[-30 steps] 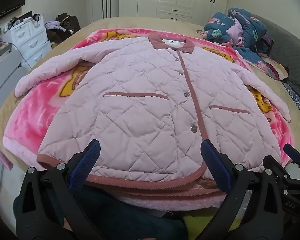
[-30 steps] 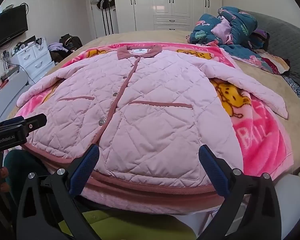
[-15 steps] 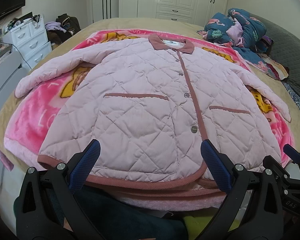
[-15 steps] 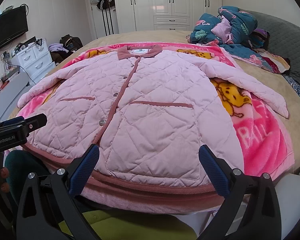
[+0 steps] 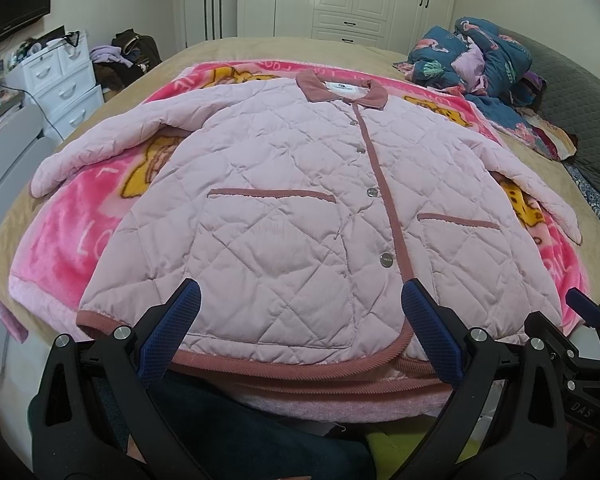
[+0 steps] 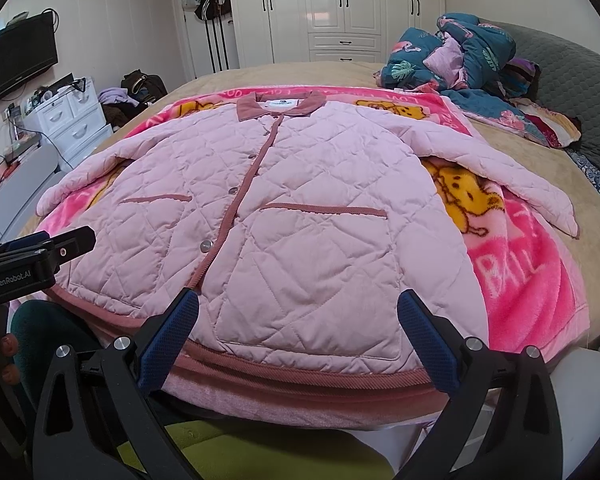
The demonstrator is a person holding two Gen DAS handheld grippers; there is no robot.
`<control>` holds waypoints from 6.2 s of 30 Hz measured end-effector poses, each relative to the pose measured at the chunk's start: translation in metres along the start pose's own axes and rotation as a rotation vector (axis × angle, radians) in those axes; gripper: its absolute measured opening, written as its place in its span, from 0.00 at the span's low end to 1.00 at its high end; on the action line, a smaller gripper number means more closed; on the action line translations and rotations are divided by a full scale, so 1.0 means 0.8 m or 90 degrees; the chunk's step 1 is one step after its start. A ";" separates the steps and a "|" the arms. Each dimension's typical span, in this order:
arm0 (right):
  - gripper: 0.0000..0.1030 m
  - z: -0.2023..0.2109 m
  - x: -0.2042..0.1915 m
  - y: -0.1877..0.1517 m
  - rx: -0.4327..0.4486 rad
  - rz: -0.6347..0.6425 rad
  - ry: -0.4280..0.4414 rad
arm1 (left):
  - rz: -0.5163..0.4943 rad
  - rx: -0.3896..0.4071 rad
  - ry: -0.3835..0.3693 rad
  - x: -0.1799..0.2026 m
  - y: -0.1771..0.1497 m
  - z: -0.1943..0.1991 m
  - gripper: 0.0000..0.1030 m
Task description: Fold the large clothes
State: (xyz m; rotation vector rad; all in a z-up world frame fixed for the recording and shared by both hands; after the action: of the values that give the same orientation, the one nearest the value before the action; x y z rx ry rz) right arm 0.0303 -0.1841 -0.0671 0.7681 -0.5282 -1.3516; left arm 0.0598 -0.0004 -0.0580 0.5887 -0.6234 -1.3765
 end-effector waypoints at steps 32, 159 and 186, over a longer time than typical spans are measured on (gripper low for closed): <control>0.96 -0.005 -0.005 0.003 -0.002 0.001 0.002 | -0.004 0.002 0.003 0.002 0.010 0.002 0.91; 0.18 -0.155 0.356 0.398 0.272 -0.202 -0.063 | 0.022 -0.043 0.024 0.052 0.335 -0.243 0.91; 0.22 -0.384 -0.010 0.299 0.034 0.022 0.100 | 0.185 -0.033 -0.050 -0.043 0.289 -0.285 0.91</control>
State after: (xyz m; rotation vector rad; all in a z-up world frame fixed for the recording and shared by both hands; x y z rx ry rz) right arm 0.4120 -0.1108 -0.0879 0.8964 -0.4529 -1.2377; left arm 0.3801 0.0626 -0.0580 0.3863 -0.7043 -1.1425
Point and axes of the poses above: each gripper's, at about its wrist camera, not at the fingertips, and z roughly against the way its jaws point, x to its right, y to its top, the point moved 9 cm from there along -z, roughly the way its jaws point, and after that the axes turned 3 degrees about x, right-handed, at the moved point
